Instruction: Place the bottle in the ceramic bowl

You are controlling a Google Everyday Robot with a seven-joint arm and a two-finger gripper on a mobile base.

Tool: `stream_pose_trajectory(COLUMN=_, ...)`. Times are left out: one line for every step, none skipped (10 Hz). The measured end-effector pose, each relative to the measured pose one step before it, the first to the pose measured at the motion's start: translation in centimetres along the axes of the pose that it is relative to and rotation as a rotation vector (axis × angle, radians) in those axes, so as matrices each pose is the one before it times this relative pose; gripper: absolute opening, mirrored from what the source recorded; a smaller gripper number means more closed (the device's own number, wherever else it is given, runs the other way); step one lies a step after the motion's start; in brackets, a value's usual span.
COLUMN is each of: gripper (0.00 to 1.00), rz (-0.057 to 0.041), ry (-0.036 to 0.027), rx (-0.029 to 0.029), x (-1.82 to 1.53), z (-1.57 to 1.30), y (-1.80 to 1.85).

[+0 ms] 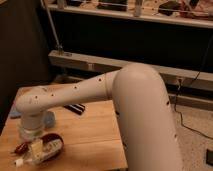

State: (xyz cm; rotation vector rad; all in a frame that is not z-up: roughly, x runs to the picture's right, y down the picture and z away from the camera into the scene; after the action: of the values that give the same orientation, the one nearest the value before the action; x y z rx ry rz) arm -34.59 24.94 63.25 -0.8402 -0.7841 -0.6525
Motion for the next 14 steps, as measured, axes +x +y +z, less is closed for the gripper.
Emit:
stream_pose_trajectory(gripper=0.80, rz=0.00706, ry=-0.00252, rx=0.00159, x=0.079, z=-0.106, y=-0.180)
stream_pose_trajectory(gripper=0.80, rz=0.00409, ry=-0.00206, rx=0.00334, x=0.043, z=-0.147, y=-0.165)
stream_pose_trajectory(gripper=0.80, rz=0.00881, ry=-0.00333, rx=0.01446, x=0.110, z=-0.601, y=-0.488)
stream_pose_trajectory(gripper=0.80, rz=0.01118, ry=0.00343, rx=0.02041, x=0.292, z=-0.766, y=-0.607)
stream_pose_trajectory(gripper=0.80, rz=0.01363, ry=0.00864, rx=0.02502, x=0.526, z=-0.914, y=-0.710)
stream_pose_trajectory(gripper=0.80, rz=0.03039, ry=0.02345, rx=0.05097, x=1.388, z=-1.926, y=-1.381)
stream_pose_trajectory(gripper=0.80, rz=0.02944, ry=0.02941, rx=0.04815, x=1.589, z=-1.830, y=-1.323)
stream_pose_trajectory(gripper=0.80, rz=0.03059, ry=0.05039, rx=0.05556, x=2.204, z=-2.102, y=-1.550)
stream_pose_trajectory(gripper=0.80, rz=0.02488, ry=0.04975, rx=0.03650, x=1.937, z=-1.426, y=-1.084)
stream_pose_trajectory(gripper=0.80, rz=0.03398, ry=0.07762, rx=0.03944, x=2.641, z=-1.622, y=-1.161)
stream_pose_trajectory(gripper=0.80, rz=0.04101, ry=0.09044, rx=0.02744, x=2.602, z=-1.241, y=-0.827)
stream_pose_trajectory(gripper=0.80, rz=0.02680, ry=0.06475, rx=0.01267, x=1.591, z=-0.616, y=-0.385)
stream_pose_trajectory(gripper=0.80, rz=0.01917, ry=0.04201, rx=0.00832, x=0.913, z=-0.422, y=-0.232)
stream_pose_trajectory(gripper=0.80, rz=0.03111, ry=0.04478, rx=-0.00395, x=0.882, z=-0.227, y=0.141)
